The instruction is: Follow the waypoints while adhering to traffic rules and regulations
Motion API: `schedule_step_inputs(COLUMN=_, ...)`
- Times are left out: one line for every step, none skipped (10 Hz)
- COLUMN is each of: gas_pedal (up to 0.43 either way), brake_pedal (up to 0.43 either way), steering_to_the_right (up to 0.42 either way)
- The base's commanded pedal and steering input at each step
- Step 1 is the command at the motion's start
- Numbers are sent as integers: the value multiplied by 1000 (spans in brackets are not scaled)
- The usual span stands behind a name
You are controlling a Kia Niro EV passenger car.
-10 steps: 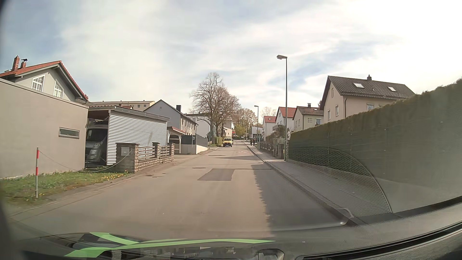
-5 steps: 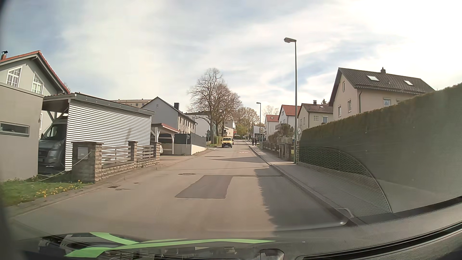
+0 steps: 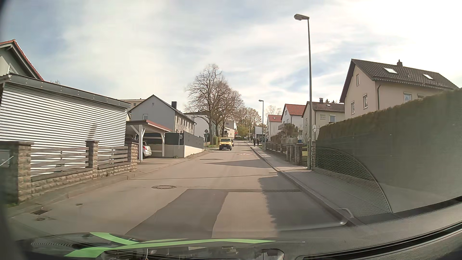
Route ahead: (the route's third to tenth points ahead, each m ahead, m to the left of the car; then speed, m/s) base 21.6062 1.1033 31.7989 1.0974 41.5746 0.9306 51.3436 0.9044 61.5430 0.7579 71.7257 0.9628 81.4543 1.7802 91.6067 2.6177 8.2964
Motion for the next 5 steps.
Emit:
schedule_step_inputs(gas_pedal=138, brake_pedal=0, steering_to_the_right=-6)
schedule_step_inputs(gas_pedal=138, brake_pedal=0, steering_to_the_right=-7)
schedule_step_inputs(gas_pedal=138, brake_pedal=0, steering_to_the_right=-6)
schedule_step_inputs(gas_pedal=138, brake_pedal=0, steering_to_the_right=-6)
schedule_step_inputs(gas_pedal=138, brake_pedal=0, steering_to_the_right=-5)
